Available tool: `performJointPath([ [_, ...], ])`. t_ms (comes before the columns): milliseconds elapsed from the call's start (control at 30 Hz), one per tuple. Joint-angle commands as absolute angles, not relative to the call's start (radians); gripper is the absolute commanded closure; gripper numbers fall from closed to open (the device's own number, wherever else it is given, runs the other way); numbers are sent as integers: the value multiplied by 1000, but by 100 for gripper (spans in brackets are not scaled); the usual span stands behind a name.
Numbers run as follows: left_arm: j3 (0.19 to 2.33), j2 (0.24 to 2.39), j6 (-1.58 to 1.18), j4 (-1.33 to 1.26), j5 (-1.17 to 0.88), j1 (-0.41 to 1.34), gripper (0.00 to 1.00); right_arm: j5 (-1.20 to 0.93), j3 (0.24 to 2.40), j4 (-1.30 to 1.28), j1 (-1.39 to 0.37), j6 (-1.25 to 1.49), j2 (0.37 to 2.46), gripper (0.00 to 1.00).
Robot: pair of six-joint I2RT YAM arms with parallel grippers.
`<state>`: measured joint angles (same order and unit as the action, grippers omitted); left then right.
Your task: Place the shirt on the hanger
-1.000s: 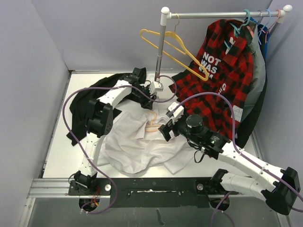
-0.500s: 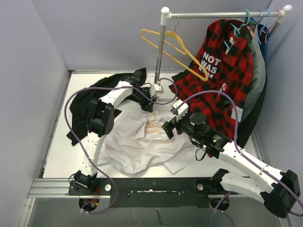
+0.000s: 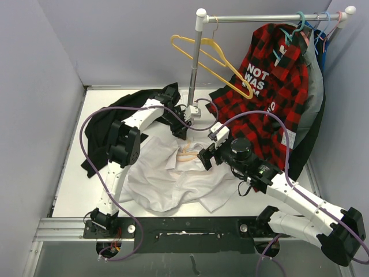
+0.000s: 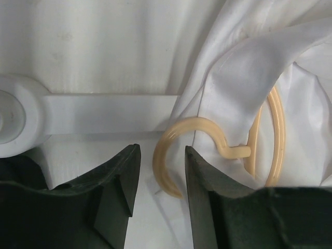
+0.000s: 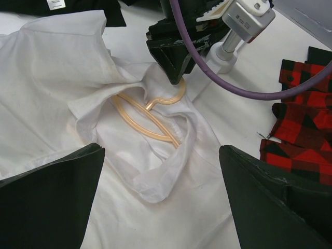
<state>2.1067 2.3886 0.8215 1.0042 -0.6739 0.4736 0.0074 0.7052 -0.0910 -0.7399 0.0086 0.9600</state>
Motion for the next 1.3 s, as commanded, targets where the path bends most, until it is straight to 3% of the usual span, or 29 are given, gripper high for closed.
performJointPath([
  [0, 2095, 2378, 834, 1006, -693, 486, 65, 12, 722, -57, -735, 15, 931, 2],
  [167, 2094, 2377, 825, 1005, -683, 491, 69, 9, 724, -61, -735, 23, 929, 2],
  [367, 2095, 2372, 828, 1026, -691, 492, 99, 15, 721, -61, -734, 23, 925, 2],
  [400, 2102, 2372, 831, 1042, -697, 494, 100, 14, 722, -63, -733, 24, 927, 2],
  [967, 2199, 2223, 869, 1205, -771, 498, 100, 61, 721, -110, -733, -12, 903, 2],
  [1267, 2302, 2139, 842, 1294, -690, 526, 100, -130, 690, -219, -714, -334, 955, 2],
])
